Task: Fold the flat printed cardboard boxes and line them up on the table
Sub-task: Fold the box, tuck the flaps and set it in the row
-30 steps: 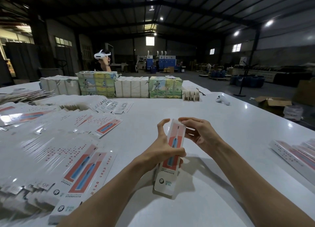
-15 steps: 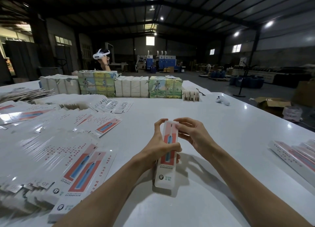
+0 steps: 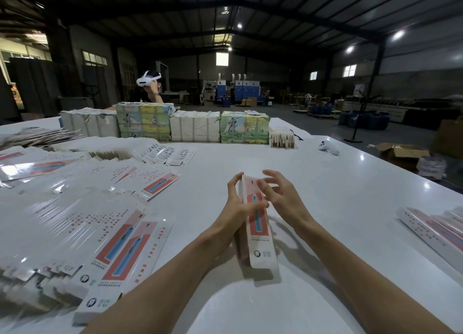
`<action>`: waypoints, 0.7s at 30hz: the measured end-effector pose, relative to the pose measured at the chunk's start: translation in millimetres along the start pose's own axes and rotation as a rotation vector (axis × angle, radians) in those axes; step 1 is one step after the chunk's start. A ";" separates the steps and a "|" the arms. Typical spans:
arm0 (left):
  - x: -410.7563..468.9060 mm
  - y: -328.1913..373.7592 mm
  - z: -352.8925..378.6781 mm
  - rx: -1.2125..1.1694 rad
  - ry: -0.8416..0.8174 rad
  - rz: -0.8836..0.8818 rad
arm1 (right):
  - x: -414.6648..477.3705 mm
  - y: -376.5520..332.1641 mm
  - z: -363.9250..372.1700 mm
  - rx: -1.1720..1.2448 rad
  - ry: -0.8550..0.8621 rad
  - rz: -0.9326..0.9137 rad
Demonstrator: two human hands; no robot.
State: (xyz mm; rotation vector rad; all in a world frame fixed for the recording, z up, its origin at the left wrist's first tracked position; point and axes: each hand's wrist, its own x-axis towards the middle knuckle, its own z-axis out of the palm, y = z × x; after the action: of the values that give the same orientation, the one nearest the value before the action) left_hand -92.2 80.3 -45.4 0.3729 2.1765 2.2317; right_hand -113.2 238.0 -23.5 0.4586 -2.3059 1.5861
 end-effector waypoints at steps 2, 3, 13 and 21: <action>-0.2 2.5 2.6 -0.108 0.050 -0.023 | -2.4 -3.0 3.7 -0.097 -0.007 -0.052; -1.0 3.9 3.5 -0.159 0.062 -0.031 | -5.0 -4.1 5.1 -0.153 -0.021 -0.074; -5.2 8.9 -0.6 -0.347 -0.013 -0.096 | -14.8 -5.7 -6.8 -0.454 -0.289 -0.094; -15.3 9.7 5.7 0.055 -0.070 -0.024 | -54.5 21.0 -110.6 -1.008 -0.089 0.183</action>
State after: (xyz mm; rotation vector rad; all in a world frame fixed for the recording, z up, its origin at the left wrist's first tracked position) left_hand -74.8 83.0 -38.4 0.4169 2.1991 2.1170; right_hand -65.4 353.5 -26.2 0.0561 -2.8718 0.2925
